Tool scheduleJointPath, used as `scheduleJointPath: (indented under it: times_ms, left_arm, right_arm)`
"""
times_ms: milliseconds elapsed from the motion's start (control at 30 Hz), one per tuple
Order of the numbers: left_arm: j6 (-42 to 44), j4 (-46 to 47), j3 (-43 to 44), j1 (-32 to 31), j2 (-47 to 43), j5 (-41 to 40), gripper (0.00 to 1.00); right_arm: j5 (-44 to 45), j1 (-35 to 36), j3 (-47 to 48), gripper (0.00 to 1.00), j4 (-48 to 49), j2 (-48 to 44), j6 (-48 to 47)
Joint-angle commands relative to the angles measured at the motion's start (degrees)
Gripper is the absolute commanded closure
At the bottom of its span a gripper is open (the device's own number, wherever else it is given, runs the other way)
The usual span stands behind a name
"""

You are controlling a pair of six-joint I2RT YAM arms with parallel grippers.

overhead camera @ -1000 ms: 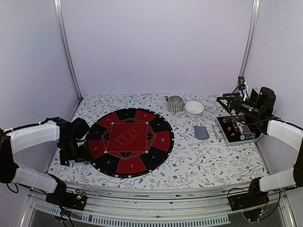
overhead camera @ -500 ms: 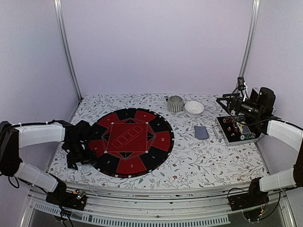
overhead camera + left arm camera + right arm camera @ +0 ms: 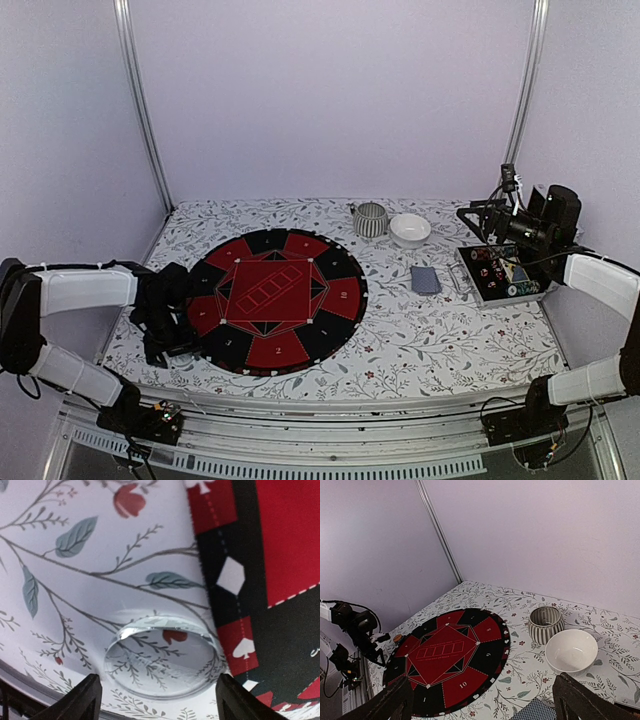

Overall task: Distribute texas hold em gaming equipment
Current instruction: Pick up the dealer button from the corner of the board.

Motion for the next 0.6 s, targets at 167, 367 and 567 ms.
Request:
scheduleJointPath:
  times_ms: [167,367,567]
  left_arm:
    - [-1.96,-1.57,-0.85,0.61,-0.34,-2.75,0.27]
    - [-2.54,-0.45,-0.92,3.06,-1.66,-2.7,0.21]
    - [-5.04,2.9,-2.22,3.66,-3.23,-1.17,0.23]
  right_arm:
    - [-0.27,0.41,2.43,0.01,-0.86,-0.65,-0.52]
    - [-0.96,0.38,2.59,0.01,-0.93,-0.32,-0.61]
    - [-1.56,0.38,2.95,0.01,-1.38,0.05,-0.35]
